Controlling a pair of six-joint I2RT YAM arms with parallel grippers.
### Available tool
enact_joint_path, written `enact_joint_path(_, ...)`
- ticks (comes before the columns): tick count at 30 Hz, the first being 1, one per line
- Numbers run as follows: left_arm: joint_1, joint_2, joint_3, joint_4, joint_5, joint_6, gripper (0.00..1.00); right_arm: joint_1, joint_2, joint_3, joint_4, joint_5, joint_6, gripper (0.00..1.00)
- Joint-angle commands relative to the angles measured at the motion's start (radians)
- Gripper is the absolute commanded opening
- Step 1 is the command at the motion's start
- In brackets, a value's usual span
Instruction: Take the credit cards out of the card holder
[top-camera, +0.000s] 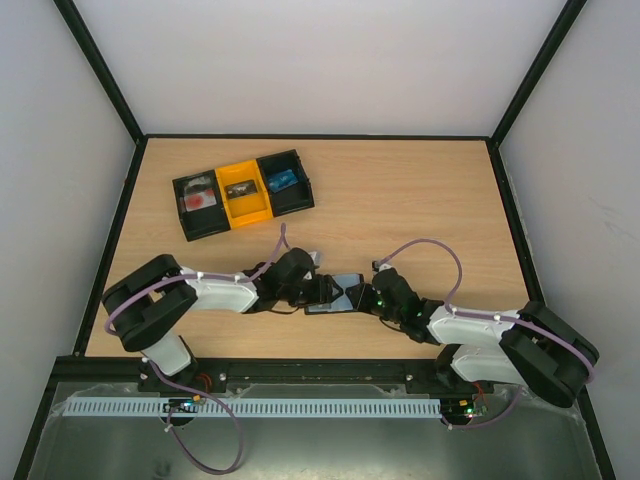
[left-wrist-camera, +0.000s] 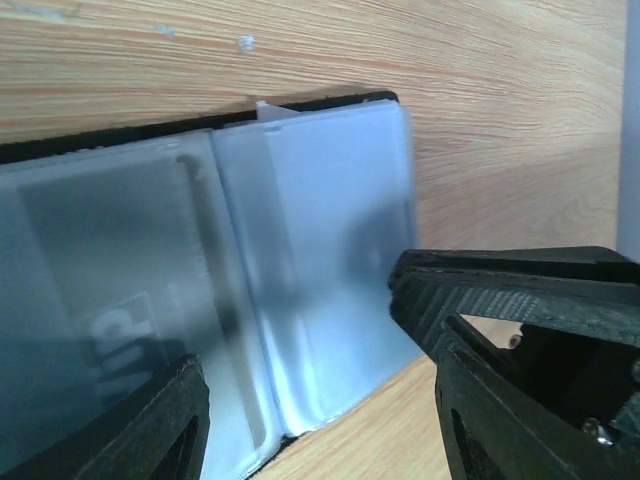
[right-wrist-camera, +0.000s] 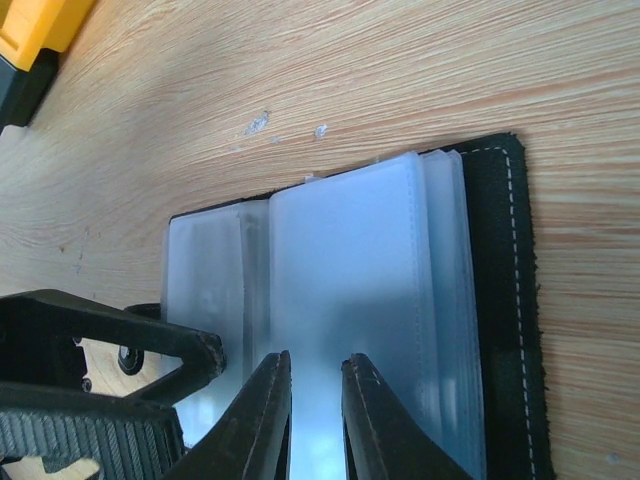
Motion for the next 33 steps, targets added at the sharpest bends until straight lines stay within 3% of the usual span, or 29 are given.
enact_joint_path(1, -0.001, -0.009, 0.02, -0.093, -0.077, 0.034, 0.64, 0.004, -0.007, -0.019, 0.023, 0.039, 0.004, 0.16)
enact_joint_path(8, -0.002, -0.099, 0.012, -0.254, -0.229, 0.061, 0.64, 0.004, -0.008, -0.018, 0.019, 0.047, -0.005, 0.16)
enact_joint_path(14, -0.001, -0.113, -0.011, -0.261, -0.242, 0.05, 0.64, 0.004, -0.007, -0.013, 0.012, 0.049, 0.001, 0.16)
enact_joint_path(22, 0.0, -0.154, -0.079, -0.207, -0.243, 0.007, 0.64, 0.004, -0.018, -0.001, -0.016, 0.054, -0.005, 0.15)
enact_joint_path(33, 0.051, -0.194, -0.178, -0.058, -0.136, -0.038, 0.61, 0.011, -0.019, 0.091, -0.069, 0.017, -0.016, 0.15)
